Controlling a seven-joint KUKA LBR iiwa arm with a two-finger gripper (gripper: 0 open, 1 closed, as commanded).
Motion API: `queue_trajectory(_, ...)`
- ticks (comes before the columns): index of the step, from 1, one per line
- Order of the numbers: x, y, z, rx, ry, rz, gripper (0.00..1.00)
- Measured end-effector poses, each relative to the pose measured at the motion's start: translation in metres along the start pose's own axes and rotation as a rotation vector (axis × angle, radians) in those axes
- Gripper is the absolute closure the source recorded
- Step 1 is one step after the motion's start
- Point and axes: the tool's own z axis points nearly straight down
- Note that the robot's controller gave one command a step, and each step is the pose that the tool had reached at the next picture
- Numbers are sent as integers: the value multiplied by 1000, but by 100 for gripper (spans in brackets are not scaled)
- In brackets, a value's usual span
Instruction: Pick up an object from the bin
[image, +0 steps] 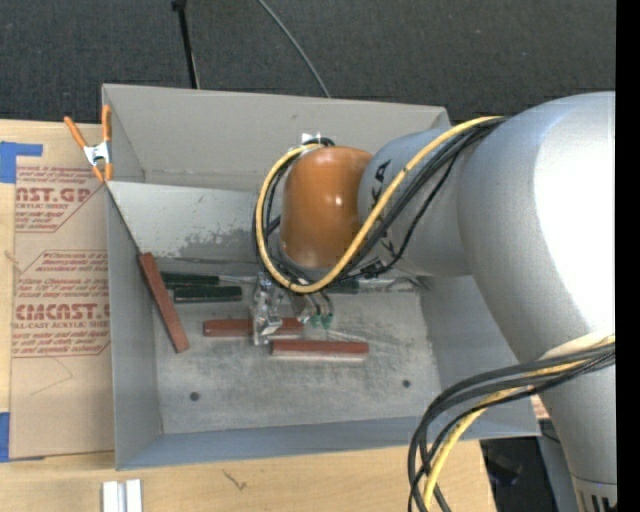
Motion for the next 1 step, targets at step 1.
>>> queue_trajectory(1,19,-22,-155,3,8,-24,100)
